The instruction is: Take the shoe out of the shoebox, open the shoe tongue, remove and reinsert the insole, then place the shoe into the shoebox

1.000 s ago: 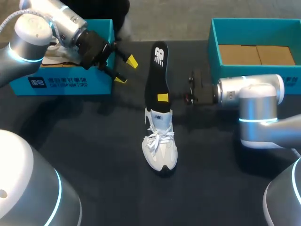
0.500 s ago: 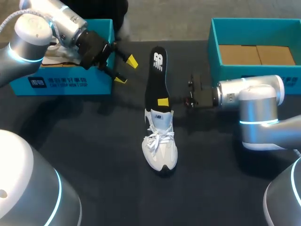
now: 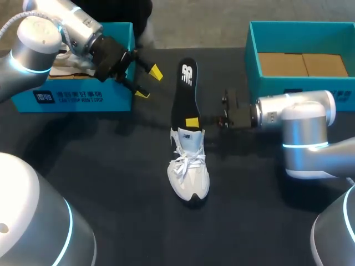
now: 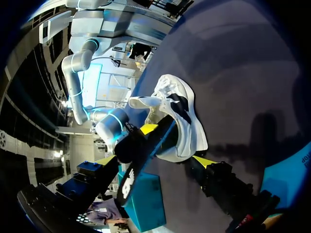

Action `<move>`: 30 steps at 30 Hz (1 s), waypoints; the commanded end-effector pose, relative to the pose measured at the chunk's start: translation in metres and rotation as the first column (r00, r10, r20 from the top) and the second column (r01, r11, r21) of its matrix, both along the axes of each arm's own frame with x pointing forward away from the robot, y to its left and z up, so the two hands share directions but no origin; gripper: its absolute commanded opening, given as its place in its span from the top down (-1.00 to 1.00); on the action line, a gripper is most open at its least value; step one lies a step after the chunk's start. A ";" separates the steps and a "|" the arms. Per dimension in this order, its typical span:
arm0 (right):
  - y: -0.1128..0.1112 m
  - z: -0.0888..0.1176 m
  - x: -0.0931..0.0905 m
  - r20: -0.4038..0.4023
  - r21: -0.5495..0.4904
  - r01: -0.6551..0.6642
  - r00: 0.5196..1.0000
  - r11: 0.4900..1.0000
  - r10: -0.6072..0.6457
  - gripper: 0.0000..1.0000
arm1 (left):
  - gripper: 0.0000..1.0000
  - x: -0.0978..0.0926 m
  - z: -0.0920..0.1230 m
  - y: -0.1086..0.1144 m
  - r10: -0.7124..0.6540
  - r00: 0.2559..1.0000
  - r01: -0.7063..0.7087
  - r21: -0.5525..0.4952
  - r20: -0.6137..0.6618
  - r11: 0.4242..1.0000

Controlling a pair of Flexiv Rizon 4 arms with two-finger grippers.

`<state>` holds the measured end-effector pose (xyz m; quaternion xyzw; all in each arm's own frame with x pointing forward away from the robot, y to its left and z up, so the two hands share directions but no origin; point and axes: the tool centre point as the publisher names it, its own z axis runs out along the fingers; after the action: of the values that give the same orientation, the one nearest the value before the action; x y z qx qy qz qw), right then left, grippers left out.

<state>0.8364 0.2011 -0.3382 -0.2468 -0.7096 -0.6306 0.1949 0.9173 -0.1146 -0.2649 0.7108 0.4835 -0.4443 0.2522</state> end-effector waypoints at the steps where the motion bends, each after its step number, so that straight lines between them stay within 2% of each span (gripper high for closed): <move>1: 0.001 0.007 0.001 0.009 -0.010 0.003 1.000 1.000 -0.003 0.32 | -1.00 0.001 -0.001 0.000 -0.003 1.000 0.003 -0.001 0.000 1.000; 12: -0.001 0.020 0.016 0.034 -0.028 -0.006 0.999 1.000 0.007 0.48 | -1.00 0.001 -0.001 0.000 -0.003 1.000 0.003 -0.001 0.000 1.000; 13: -0.001 0.020 0.017 0.037 -0.032 -0.009 0.999 0.999 0.010 0.56 | -1.00 0.001 -0.001 0.000 -0.003 1.000 0.003 -0.001 0.000 1.000; 14: 0.000 0.020 0.018 0.038 -0.034 -0.010 0.999 0.999 0.011 0.85 | -1.00 0.001 -0.001 0.000 -0.003 1.000 0.003 -0.001 0.000 1.000; 15: 0.000 0.020 0.019 0.038 -0.040 -0.014 0.999 0.999 0.016 1.00 | -1.00 0.001 -0.001 0.000 -0.003 1.000 0.003 -0.001 0.000 1.000; 20: 0.000 0.017 0.017 0.031 -0.070 -0.030 0.999 0.997 0.032 1.00 | -1.00 0.001 -0.001 0.000 -0.003 1.000 0.003 -0.001 0.000 1.000; 30: -0.003 0.003 -0.002 0.000 -0.091 -0.031 1.000 0.995 0.031 1.00 | -1.00 0.001 -0.001 0.000 -0.003 1.000 0.003 -0.001 0.000 1.000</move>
<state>0.8409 0.1969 -0.3328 -0.2409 -0.7414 -0.5951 0.1953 0.9173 -0.1146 -0.2649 0.7108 0.4835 -0.4443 0.2522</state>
